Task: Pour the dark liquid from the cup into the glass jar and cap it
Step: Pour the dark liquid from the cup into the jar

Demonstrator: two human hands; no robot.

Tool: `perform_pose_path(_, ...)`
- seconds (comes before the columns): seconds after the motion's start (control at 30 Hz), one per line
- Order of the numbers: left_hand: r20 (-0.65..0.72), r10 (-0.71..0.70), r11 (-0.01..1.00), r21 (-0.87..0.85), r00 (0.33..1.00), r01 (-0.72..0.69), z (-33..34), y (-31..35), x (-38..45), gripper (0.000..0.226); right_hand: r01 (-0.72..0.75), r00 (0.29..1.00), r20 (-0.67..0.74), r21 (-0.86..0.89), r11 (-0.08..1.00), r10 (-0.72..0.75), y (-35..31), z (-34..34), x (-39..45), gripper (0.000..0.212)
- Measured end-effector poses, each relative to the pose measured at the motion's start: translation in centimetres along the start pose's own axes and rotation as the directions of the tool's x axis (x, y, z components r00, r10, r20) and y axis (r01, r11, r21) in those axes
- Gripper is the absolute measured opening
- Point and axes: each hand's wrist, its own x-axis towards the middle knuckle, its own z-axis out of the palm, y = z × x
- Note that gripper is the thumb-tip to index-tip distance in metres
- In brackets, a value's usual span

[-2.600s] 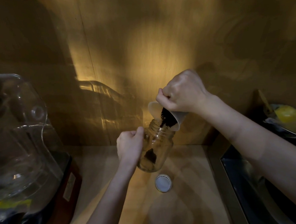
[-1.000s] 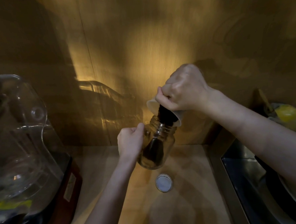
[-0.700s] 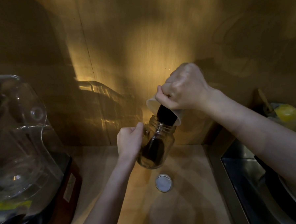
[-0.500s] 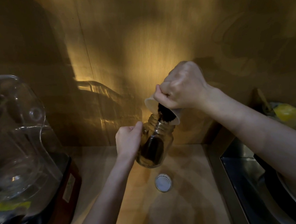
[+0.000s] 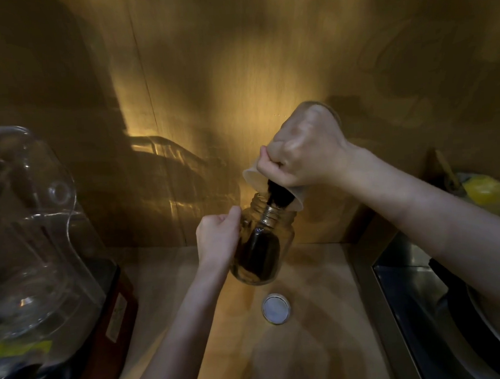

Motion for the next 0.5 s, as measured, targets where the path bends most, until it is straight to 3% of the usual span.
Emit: perform_pose_path(0.5,0.005,-0.012,1.000,0.011,1.000,0.012,0.09,0.14,0.09,0.041,0.045,0.999,0.002,-0.034,0.998,-0.045,0.02,0.08,0.05,0.046)
